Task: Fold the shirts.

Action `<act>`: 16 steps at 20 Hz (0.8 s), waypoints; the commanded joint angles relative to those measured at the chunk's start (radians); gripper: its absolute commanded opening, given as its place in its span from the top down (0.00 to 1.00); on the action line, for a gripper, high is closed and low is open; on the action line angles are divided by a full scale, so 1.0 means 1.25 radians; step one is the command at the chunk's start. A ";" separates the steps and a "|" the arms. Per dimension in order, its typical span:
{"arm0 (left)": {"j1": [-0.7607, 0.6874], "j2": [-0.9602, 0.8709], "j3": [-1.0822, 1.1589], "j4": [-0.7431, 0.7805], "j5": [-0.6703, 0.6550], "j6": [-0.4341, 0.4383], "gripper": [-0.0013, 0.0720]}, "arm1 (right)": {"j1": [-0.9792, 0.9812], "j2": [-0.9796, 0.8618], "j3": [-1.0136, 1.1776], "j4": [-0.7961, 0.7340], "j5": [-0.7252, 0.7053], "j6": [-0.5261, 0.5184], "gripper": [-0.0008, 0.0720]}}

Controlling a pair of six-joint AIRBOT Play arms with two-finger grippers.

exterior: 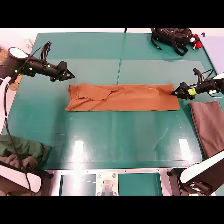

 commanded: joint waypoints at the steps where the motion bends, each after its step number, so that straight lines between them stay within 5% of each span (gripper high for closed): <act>1: 0.000 -0.001 0.001 -0.007 0.001 0.000 0.95 | 0.016 -0.009 0.000 -0.008 0.004 -0.001 0.80; 3: 0.000 -0.001 0.001 -0.036 0.001 0.001 0.95 | 0.016 -0.009 0.008 -0.008 0.028 -0.001 0.97; 9: -0.078 -0.001 0.030 -0.031 0.036 0.002 0.96 | 0.016 0.016 0.140 0.094 0.173 0.003 0.97; 16: -0.373 -0.044 0.030 0.065 0.328 0.002 0.95 | 0.071 0.199 0.232 0.199 0.321 0.117 0.97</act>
